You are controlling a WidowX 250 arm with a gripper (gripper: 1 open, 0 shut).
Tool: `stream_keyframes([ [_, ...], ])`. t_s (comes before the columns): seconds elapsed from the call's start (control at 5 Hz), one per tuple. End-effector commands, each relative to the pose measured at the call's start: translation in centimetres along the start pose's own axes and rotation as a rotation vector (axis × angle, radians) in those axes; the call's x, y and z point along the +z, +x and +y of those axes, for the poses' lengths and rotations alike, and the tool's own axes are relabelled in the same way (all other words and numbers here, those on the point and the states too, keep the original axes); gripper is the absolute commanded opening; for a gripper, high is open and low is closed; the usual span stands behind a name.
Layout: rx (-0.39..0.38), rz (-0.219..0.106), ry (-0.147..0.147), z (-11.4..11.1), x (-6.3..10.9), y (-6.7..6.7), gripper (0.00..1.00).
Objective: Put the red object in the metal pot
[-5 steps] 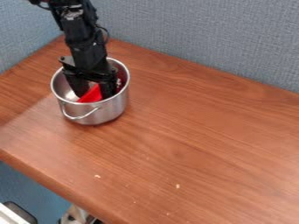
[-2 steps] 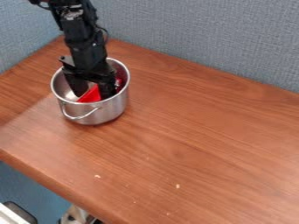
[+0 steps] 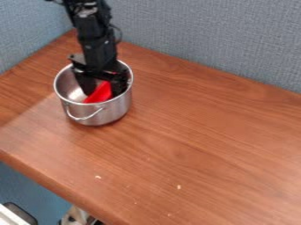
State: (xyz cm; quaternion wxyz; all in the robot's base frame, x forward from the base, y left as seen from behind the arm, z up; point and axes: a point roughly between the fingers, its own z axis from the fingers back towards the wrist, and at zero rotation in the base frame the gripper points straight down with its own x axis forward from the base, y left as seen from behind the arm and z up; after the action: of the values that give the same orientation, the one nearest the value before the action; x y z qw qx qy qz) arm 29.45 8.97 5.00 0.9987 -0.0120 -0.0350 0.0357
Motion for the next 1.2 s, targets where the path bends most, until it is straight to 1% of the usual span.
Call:
stream_keyframes([
  [0.0,0.012,-0.069,0.028,-1.3,2.1,1.8,1.0],
  [0.2,0.031,-0.059,0.027,-1.8,1.6,2.2,1.0],
  [0.4,0.053,-0.043,0.033,-2.0,0.9,2.5,0.0],
  [0.8,0.009,-0.034,0.041,-2.1,1.3,2.9,0.0],
  [1.0,-0.094,-0.03,0.041,-1.3,1.3,3.2,0.0],
])
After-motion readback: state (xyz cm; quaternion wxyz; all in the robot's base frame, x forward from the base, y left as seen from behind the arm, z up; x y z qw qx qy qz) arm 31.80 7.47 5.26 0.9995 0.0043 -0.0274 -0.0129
